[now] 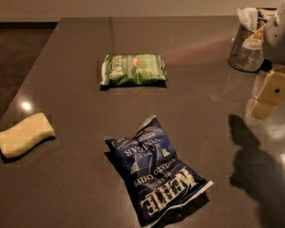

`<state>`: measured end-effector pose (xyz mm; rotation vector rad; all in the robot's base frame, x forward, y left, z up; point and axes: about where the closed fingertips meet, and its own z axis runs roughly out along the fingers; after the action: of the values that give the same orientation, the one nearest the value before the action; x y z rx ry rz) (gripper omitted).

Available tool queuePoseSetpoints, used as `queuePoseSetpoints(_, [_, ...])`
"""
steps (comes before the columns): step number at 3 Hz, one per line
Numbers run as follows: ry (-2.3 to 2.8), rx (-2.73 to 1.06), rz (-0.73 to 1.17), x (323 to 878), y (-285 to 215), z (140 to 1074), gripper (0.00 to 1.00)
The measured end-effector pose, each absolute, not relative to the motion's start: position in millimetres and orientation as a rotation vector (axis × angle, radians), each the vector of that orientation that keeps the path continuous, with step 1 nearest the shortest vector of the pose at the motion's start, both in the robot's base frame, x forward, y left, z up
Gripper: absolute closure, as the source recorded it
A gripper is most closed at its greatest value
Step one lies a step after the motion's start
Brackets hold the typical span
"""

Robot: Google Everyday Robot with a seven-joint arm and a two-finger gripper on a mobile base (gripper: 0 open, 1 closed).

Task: Move blue chip bag near green jalapeno chip bag

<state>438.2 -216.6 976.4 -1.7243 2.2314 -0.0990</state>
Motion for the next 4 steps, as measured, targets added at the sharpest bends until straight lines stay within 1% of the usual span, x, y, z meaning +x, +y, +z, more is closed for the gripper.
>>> queuePoseSetpoints(1, [2.231,-1.724,-0.099,438.2,-216.6,976.4,0.0])
queuePoseSetpoints(2, [2.217,-1.723,-0.012,426.6,-208.1,971.9,0.0])
queuePoseSetpoints(3, [2.165,-1.738,0.073,399.9,-184.2,965.5,0.0])
queuePoseSetpoints(4, [2.115,-1.759,0.114,375.2,-154.6,954.2,0.0])
